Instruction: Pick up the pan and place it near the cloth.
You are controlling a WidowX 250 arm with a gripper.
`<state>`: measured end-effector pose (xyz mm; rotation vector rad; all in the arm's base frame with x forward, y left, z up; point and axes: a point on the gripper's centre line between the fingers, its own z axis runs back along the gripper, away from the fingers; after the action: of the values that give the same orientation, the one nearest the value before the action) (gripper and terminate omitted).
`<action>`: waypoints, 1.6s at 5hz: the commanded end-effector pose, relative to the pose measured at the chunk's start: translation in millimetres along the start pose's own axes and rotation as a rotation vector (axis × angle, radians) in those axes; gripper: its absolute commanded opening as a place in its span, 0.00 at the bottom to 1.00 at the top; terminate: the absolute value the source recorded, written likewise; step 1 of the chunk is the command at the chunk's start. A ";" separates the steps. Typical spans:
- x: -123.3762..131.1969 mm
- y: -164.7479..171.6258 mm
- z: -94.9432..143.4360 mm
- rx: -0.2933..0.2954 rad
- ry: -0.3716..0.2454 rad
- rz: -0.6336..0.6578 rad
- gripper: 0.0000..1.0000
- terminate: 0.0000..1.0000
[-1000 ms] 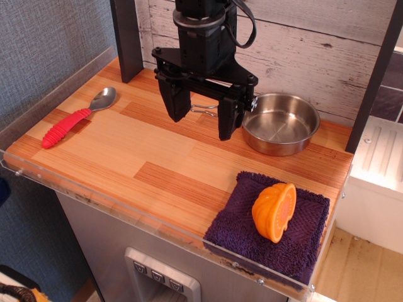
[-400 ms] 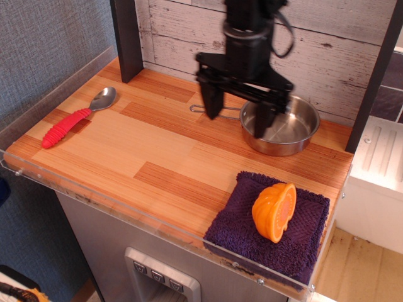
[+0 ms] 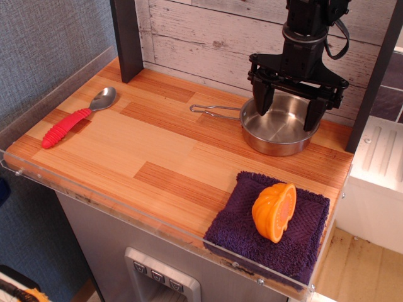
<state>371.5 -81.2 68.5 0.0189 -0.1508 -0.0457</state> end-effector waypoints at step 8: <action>11.4 -19.5 -6.6 -0.054 -0.044 0.050 0.00 0.00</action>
<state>374.3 -103.2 36.1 -0.0269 -0.1199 -0.0011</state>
